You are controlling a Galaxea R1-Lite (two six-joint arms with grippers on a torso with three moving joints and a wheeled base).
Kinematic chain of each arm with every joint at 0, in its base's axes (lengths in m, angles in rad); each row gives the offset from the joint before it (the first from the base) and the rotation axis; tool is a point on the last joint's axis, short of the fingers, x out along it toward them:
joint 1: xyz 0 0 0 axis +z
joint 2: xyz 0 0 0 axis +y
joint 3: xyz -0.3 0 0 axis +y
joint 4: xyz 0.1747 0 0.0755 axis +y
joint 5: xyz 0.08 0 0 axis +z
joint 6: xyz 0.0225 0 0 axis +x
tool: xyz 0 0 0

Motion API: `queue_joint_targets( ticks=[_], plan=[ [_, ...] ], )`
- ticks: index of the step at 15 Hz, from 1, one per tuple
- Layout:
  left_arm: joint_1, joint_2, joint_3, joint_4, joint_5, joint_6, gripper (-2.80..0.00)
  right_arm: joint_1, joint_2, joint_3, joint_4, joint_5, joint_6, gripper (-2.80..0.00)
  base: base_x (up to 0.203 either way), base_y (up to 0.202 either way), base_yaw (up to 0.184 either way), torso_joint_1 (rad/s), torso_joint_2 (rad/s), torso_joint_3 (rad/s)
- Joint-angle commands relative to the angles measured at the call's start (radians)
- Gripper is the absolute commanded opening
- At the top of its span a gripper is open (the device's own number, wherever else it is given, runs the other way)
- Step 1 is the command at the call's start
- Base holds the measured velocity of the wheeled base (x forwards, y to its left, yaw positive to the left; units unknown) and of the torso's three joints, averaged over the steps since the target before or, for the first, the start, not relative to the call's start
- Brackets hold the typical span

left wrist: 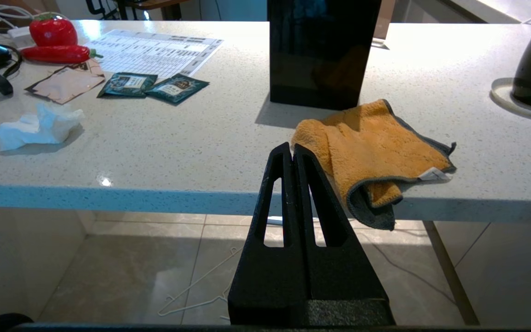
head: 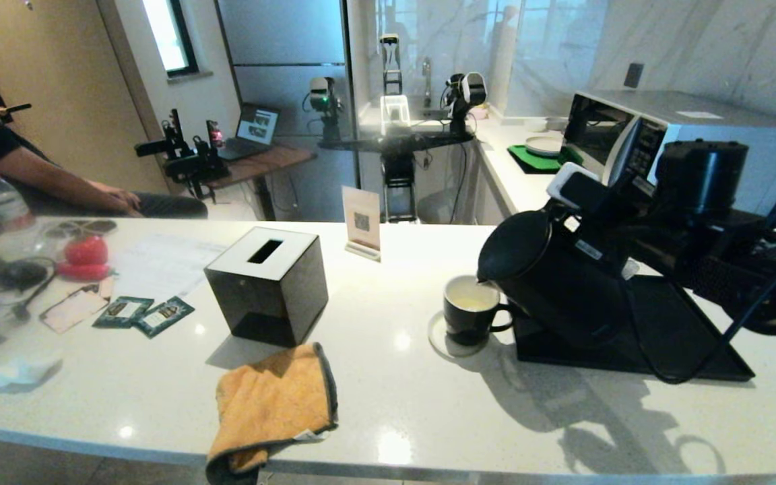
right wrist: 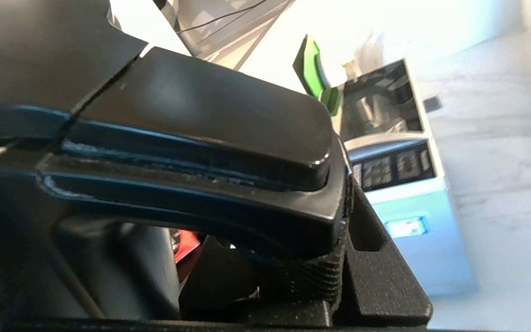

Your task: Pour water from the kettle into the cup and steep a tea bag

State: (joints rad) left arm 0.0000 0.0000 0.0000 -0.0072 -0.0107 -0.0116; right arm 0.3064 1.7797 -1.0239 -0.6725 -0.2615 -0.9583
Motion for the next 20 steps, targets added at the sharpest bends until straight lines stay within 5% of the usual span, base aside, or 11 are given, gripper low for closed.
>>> queue_joint_targets(
  ticks=[1, 9, 13, 20],
  plan=[
    [0.0, 0.002, 0.0, 0.0, 0.0, -0.001, -2.8, 0.0, -0.022, 0.03, -0.005, -0.002, 0.029, -2.8, 0.0, 0.0, 0.0, 0.0, 0.0, 0.0],
    [0.0, 0.002, 0.0, 0.0, 0.0, -0.001, -2.8, -0.04, -0.076, 0.079, -0.035, -0.005, 0.195, -2.8, 0.0, 0.0, 0.0, 0.0, 0.0, 0.0],
    [0.0, 0.002, 0.0, 0.0, 0.0, -0.001, -2.8, -0.126, -0.133, 0.111, -0.024, -0.001, 0.251, -2.8, 0.0, 0.0, 0.0, 0.0, 0.0, 0.0],
    [0.0, 0.002, 0.0, 0.0, 0.0, -0.001, -2.8, -0.292, -0.248, 0.216, 0.02, 0.0, 0.495, -2.8, 0.0, 0.0, 0.0, 0.0, 0.0, 0.0]
  ],
)
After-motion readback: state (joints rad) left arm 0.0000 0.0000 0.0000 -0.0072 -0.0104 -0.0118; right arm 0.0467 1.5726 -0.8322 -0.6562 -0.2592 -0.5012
